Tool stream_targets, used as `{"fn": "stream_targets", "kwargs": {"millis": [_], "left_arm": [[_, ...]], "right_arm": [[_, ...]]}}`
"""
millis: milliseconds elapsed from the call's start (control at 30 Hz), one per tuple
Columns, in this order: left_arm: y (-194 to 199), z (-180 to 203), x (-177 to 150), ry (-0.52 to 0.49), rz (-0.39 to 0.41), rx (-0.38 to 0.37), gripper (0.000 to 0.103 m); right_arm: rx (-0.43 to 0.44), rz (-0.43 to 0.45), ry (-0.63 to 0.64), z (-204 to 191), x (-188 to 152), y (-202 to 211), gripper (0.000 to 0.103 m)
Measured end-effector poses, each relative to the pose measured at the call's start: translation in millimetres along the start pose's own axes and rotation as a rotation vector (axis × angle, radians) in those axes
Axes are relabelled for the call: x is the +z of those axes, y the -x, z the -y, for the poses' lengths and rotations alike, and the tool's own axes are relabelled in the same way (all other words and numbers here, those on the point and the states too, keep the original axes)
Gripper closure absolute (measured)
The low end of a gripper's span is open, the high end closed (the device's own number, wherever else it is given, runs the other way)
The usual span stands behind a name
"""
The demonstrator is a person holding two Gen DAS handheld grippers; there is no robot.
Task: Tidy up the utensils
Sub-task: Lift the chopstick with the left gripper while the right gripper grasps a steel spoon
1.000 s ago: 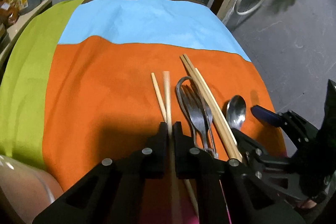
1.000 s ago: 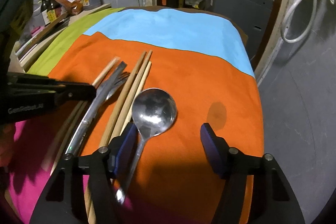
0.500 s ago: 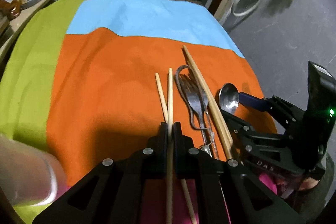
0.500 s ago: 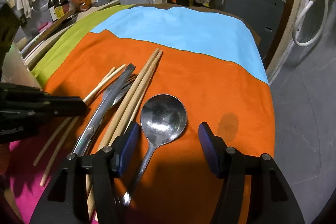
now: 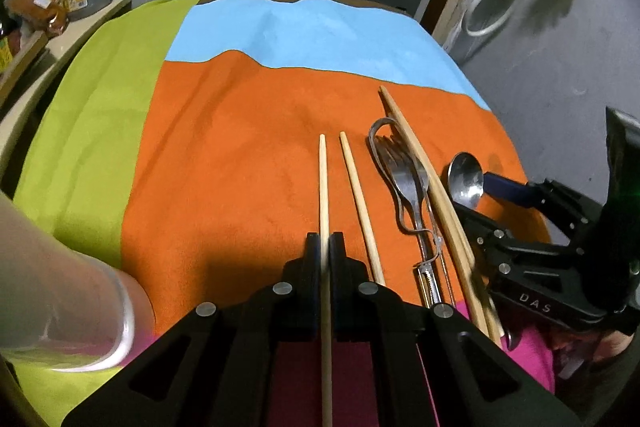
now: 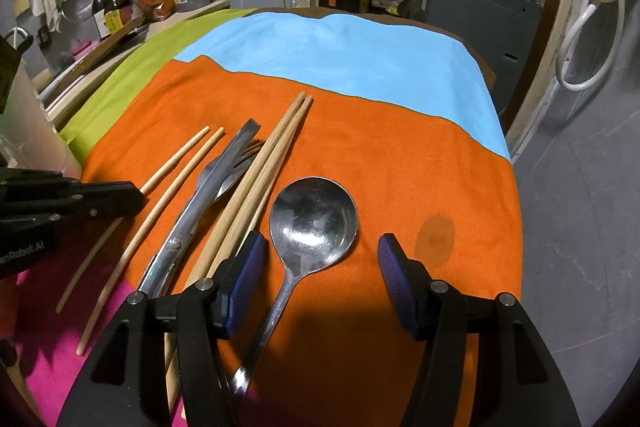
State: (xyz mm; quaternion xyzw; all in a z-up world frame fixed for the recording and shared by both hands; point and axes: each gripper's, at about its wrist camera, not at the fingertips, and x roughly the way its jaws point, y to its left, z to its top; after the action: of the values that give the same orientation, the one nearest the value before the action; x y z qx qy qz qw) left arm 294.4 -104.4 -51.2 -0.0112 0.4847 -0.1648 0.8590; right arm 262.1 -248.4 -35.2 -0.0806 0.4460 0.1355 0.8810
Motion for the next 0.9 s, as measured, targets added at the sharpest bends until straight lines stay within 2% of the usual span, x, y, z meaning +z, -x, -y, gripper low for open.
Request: {"fn": "stream_targets", "kwargs": {"millis": [100, 167, 200, 267, 367, 533, 633, 767, 900], "left_arm": [[-3.6, -1.2, 0.3, -0.005, -0.017, 0.004, 0.1], [-4.9, -1.4, 1.6, -0.004, -0.028, 0.006, 0.1], [-5.6, -1.3, 2.3, -0.007, -0.033, 0.007, 0.1], [-5.5, -2.9, 2.4, 0.002, -0.036, 0.005, 0.1], [-2.9, -7.2, 0.8, 0.041, -0.021, -0.007, 0.1], [11.8, -7.4, -10.1, 0.05, 0.023, -0.043, 0.1], [27.6, -3.5, -20.0, 0.049, 0.098, -0.069, 0.1], [49.6, 4.3, -34.2, 0.023, 0.222, -0.064, 0.1], [74.7, 12.0, -45.1, 0.005, 0.351, -0.069, 0.1]], "right_arm": [[0.006, -0.005, 0.002, 1.1, 2.6, -1.8, 0.045], [0.014, -0.007, 0.001, 1.1, 3.6, -2.3, 0.048], [0.025, -0.006, -0.001, 1.8, 4.0, -2.2, 0.05], [0.038, 0.0, 0.0, 0.4, 3.2, -0.9, 0.063], [0.024, 0.006, 0.004, -3.1, 2.3, 0.5, 0.064], [0.007, 0.047, -0.018, -3.9, -5.7, 11.2, 0.064], [-0.019, 0.116, -0.014, -8.2, -10.1, 26.9, 0.064], [-0.047, 0.232, 0.005, -20.3, -19.8, 52.4, 0.064], [-0.122, 0.358, 0.068, -41.1, -28.9, 74.9, 0.064]]}}
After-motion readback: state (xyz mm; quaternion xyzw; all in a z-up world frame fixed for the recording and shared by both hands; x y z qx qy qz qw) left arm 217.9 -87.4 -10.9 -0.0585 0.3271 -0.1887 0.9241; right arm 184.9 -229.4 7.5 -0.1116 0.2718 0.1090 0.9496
